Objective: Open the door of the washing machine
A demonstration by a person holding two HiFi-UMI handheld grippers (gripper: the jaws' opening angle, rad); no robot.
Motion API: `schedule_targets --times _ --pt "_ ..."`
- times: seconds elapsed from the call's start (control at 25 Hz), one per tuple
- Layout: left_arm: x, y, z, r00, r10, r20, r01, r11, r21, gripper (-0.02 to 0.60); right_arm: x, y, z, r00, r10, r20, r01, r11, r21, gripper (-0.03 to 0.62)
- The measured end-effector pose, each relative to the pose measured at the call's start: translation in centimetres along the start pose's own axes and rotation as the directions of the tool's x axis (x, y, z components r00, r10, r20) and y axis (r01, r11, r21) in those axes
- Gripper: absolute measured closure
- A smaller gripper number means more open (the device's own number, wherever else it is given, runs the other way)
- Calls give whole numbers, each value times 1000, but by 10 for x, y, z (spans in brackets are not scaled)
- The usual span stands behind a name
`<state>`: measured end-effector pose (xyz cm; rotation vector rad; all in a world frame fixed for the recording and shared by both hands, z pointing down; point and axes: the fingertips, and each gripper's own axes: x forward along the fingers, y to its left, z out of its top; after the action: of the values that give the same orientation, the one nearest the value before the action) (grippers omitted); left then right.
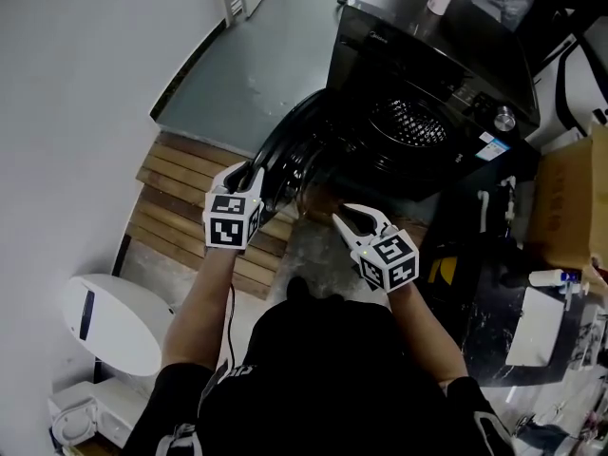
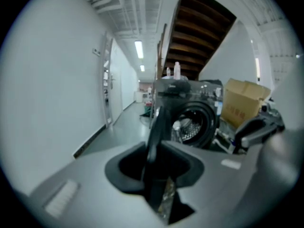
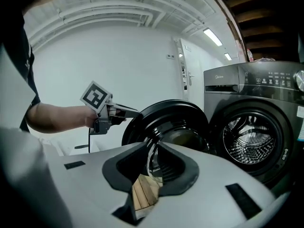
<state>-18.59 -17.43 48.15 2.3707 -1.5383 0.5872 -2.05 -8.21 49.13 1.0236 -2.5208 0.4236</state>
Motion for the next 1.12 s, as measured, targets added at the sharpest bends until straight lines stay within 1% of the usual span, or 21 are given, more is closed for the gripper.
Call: schedule_targets --times 0.16,0.28,0.4,0.52,0.76,0.88,1.0,1.12 --pt "-4 13 -2 999 34 6 -34 999 -5 481 -7 -16 8 1000 -23 17 23 1000 7 532" --pt "-14 17 6 996 72 45 -71 997 -18 491 -16 -31 10 998 -45 33 45 999 21 534" --pt "-20 6 21 994 77 83 -77 997 -8 499 -29 -52 11 996 -80 46 79 997 27 542" --pt "-18 -12 38 993 57 107 -58 998 4 505 -45 -72 17 991 -110 73 109 994 28 557" --pt "-9 -49 74 985 15 169 -10 999 -35 518 -77 -105 32 981 -147 128 145 989 25 586" --pt "-9 -70 90 980 -9 196 18 999 -41 522 -92 -115 40 973 -163 160 159 986 38 600" --pt "-12 -89 103 974 -37 223 44 999 -27 528 -104 -121 53 961 -180 212 174 984 47 600" --pt "-14 -105 119 964 -62 258 70 997 -20 537 -117 -123 69 942 -191 276 189 981 32 600"
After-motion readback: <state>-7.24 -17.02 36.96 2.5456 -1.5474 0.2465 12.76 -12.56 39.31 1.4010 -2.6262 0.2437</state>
